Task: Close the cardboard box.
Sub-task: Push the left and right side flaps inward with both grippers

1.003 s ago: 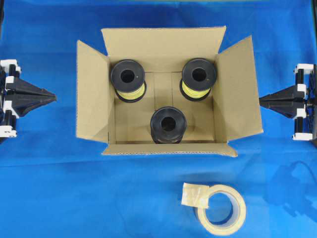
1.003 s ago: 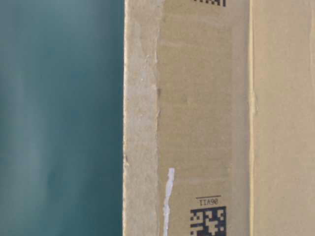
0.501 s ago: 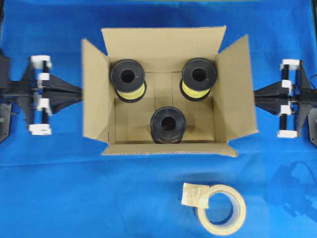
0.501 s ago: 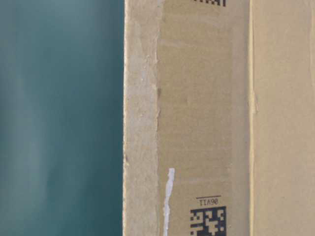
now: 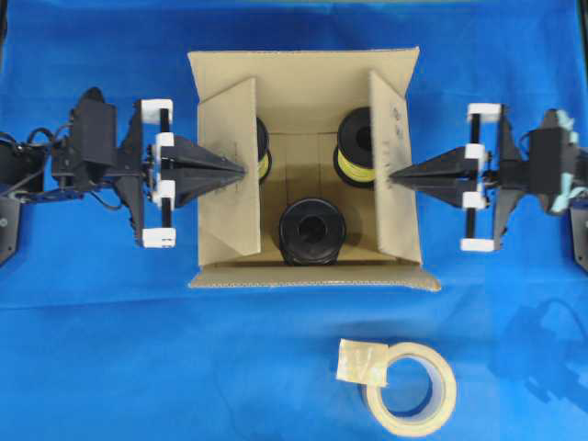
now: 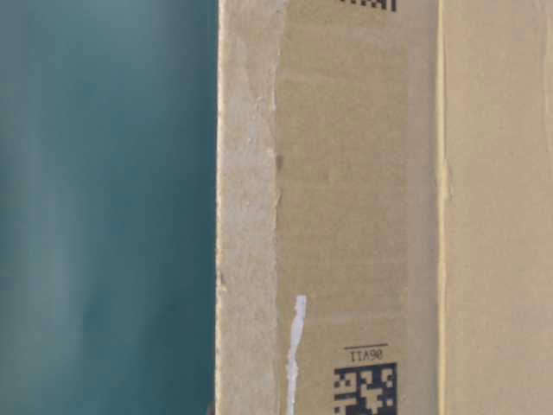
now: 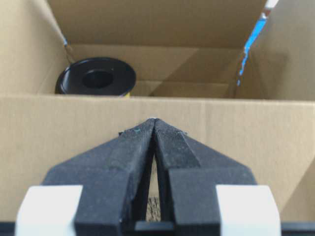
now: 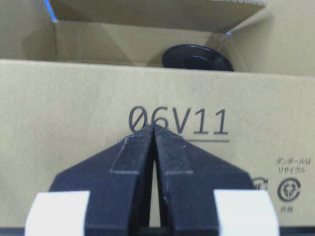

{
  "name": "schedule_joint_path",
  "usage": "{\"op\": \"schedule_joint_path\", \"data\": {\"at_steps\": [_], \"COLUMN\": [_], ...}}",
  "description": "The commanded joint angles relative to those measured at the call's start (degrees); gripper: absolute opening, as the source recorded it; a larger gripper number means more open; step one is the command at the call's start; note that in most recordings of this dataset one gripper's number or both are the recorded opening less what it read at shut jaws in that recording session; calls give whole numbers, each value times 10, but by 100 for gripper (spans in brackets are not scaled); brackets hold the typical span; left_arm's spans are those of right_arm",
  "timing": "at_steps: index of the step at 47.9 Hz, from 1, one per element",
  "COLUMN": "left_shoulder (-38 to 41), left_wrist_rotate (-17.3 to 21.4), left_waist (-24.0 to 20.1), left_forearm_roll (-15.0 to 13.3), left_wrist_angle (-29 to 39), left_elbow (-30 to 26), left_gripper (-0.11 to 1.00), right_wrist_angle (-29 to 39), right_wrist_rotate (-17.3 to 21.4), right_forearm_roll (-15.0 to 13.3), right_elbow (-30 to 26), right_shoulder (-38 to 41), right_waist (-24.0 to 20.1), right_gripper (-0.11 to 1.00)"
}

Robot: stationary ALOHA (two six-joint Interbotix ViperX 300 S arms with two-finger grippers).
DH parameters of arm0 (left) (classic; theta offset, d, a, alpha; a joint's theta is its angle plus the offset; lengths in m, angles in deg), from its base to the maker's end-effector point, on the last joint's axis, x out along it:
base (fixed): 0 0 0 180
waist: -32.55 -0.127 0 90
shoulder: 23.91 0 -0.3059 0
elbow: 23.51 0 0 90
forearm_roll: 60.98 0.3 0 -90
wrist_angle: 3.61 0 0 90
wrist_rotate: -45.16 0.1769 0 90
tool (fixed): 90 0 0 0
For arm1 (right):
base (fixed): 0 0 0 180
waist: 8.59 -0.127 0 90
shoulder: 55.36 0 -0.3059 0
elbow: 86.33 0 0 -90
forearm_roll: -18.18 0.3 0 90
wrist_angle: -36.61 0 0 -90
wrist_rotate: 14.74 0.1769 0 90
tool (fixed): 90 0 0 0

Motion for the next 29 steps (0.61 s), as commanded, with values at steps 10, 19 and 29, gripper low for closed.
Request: {"op": "schedule_joint_path", "data": {"at_steps": [10,19,29], "left_shoulder": [-2,40,103], "left_wrist_rotate": [1,2,-10], "left_waist": [-2,-1,-2], "left_forearm_roll": [-1,0,-1], "left_wrist_angle": [11,15,26], "left_elbow": [-18,-43,-65], "left_gripper": [0,0,0], "right_wrist_angle": [2,23,46], "right_wrist_rotate": [-1,4,10], "right_forearm_roll": [0,3,4], "right_elbow": [-24,-45,-68], "right_shoulder": [9,53,107], "right_waist": [2,2,3], "right_gripper": [0,0,0]}}
